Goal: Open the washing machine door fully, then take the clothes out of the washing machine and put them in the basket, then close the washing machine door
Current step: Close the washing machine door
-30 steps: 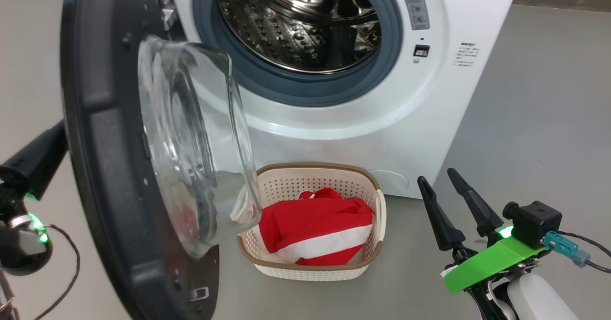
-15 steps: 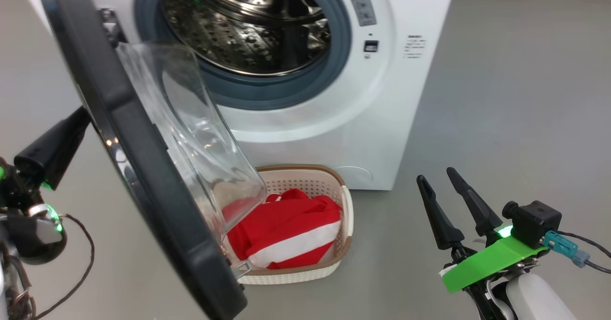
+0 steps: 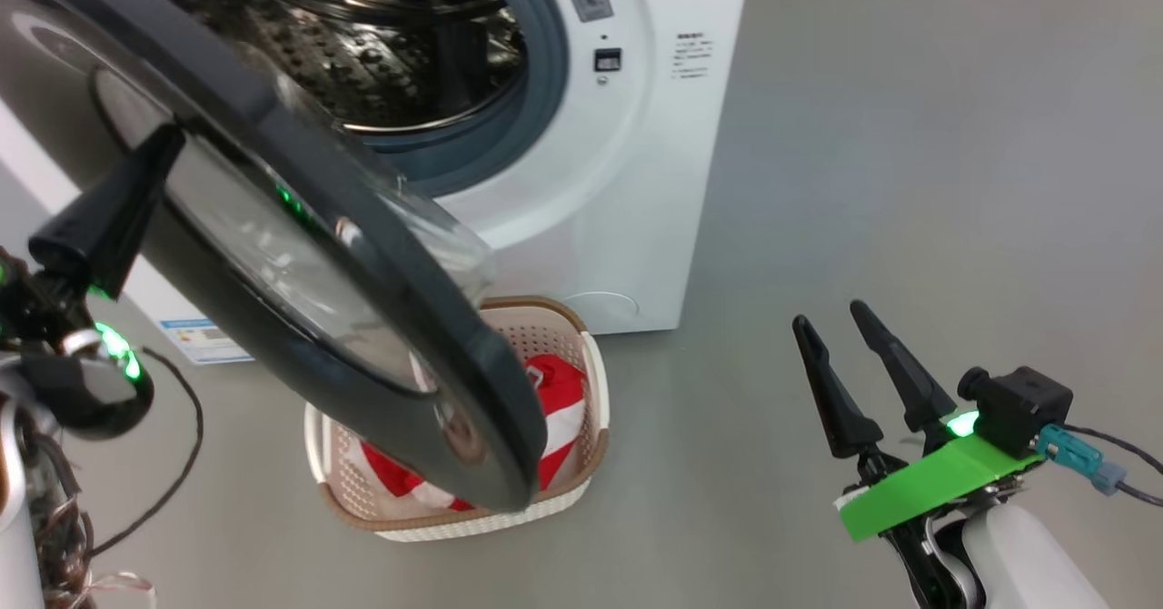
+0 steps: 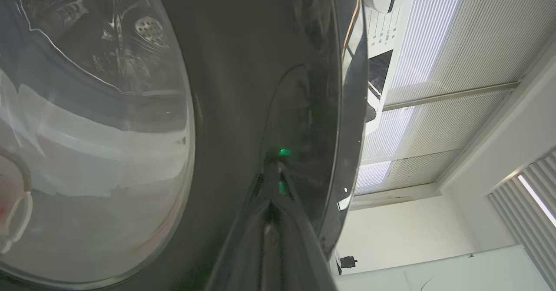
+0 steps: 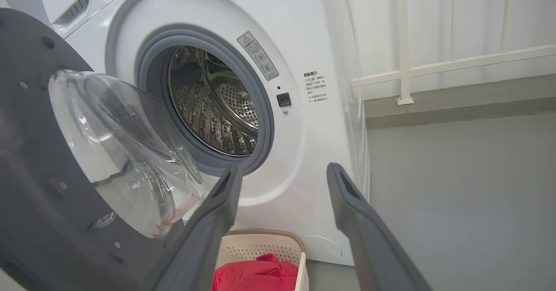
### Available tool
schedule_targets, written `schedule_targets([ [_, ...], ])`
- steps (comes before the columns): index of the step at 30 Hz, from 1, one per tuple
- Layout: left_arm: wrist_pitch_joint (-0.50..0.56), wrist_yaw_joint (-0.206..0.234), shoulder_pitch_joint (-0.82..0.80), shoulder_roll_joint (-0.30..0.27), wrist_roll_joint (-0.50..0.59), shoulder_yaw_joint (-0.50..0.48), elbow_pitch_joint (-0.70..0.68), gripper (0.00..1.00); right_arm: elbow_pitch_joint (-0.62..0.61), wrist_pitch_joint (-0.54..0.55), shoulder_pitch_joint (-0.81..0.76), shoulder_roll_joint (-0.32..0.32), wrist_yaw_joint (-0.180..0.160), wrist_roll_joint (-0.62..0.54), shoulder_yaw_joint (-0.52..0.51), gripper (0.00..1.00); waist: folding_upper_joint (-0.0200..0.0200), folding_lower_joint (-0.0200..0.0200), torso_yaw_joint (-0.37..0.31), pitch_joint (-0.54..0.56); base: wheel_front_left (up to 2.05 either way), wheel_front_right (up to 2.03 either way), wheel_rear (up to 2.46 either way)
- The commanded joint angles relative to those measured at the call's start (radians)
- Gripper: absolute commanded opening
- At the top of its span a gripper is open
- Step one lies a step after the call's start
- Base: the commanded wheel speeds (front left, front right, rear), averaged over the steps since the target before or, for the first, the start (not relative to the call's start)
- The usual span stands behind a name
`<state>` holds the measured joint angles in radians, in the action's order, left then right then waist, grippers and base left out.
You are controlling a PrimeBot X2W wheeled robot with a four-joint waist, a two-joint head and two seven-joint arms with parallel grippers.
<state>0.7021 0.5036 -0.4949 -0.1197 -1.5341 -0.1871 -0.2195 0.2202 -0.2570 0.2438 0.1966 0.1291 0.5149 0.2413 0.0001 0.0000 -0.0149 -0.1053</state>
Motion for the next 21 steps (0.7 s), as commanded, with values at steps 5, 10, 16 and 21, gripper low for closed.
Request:
schedule_targets([
  [5, -0.025, -0.042, -0.076, -0.021, 0.018, -0.026, 0.02, 0.0, -0.032, -0.005, 0.038, -0.007, 0.002, 0.01, 0.006, 1.0, -0.0001, 0.0, -0.064, -0.035, 0.0, 0.0, 0.0],
  [10, -0.043, -0.065, -0.104, -0.025, 0.03, -0.032, 0.057, 0.0, -0.034, -0.005, 0.044, -0.012, 0.002, 0.01, 0.002, 1.0, -0.0001, 0.0, -0.099, -0.046, 0.0, 0.0, 0.0],
  [16, -0.076, -0.097, -0.145, -0.027, 0.044, -0.046, 0.101, 0.0, -0.037, -0.005, 0.051, -0.021, 0.002, 0.011, -0.001, 1.0, -0.0001, 0.0, -0.153, -0.062, 0.0, 0.0, 0.0],
  [21, -0.098, -0.128, -0.176, -0.041, 0.065, -0.051, 0.133, 0.0, -0.038, -0.005, 0.054, -0.027, 0.002, 0.012, -0.006, 1.0, -0.0001, 0.0, -0.201, -0.073, 0.0, 0.0, 0.0],
])
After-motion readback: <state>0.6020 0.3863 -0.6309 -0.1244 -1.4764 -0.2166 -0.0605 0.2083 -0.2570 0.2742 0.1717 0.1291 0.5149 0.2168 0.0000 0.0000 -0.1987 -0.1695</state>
